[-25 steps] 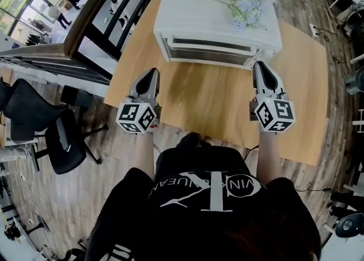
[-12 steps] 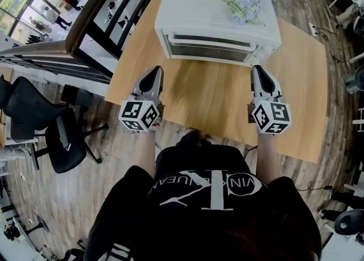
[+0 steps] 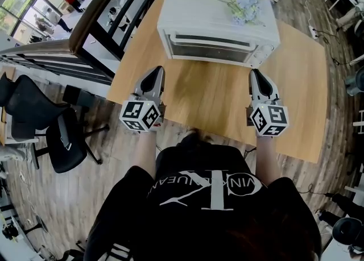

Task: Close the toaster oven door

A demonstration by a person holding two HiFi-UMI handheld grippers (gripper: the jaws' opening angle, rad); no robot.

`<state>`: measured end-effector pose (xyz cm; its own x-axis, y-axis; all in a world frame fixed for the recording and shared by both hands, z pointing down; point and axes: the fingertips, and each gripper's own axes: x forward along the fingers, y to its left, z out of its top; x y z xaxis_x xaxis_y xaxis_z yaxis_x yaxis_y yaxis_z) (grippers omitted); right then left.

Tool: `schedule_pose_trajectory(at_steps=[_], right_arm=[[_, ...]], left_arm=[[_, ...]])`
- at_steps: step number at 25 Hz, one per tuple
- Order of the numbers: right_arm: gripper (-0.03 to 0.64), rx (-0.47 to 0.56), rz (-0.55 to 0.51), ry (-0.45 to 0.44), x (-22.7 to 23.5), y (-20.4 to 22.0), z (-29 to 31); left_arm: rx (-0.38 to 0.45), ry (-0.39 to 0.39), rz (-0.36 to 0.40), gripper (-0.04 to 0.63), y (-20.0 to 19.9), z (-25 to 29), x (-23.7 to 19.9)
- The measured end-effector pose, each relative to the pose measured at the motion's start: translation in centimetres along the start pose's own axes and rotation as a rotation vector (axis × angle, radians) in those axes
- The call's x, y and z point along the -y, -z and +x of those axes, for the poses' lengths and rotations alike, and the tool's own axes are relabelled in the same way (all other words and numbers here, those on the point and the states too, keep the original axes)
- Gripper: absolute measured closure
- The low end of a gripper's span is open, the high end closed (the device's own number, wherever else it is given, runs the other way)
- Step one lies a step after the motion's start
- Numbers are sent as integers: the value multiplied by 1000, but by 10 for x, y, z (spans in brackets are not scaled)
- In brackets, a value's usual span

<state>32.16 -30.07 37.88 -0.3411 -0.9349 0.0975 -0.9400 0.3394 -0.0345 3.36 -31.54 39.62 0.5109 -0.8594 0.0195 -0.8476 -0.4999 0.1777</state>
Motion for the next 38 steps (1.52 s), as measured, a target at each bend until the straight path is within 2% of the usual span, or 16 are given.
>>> schedule_pose_trajectory(at_steps=[38], right_arm=[[581, -18, 9, -15, -14, 12, 3]], left_arm=[[-9, -7, 8, 597, 4, -5, -6]])
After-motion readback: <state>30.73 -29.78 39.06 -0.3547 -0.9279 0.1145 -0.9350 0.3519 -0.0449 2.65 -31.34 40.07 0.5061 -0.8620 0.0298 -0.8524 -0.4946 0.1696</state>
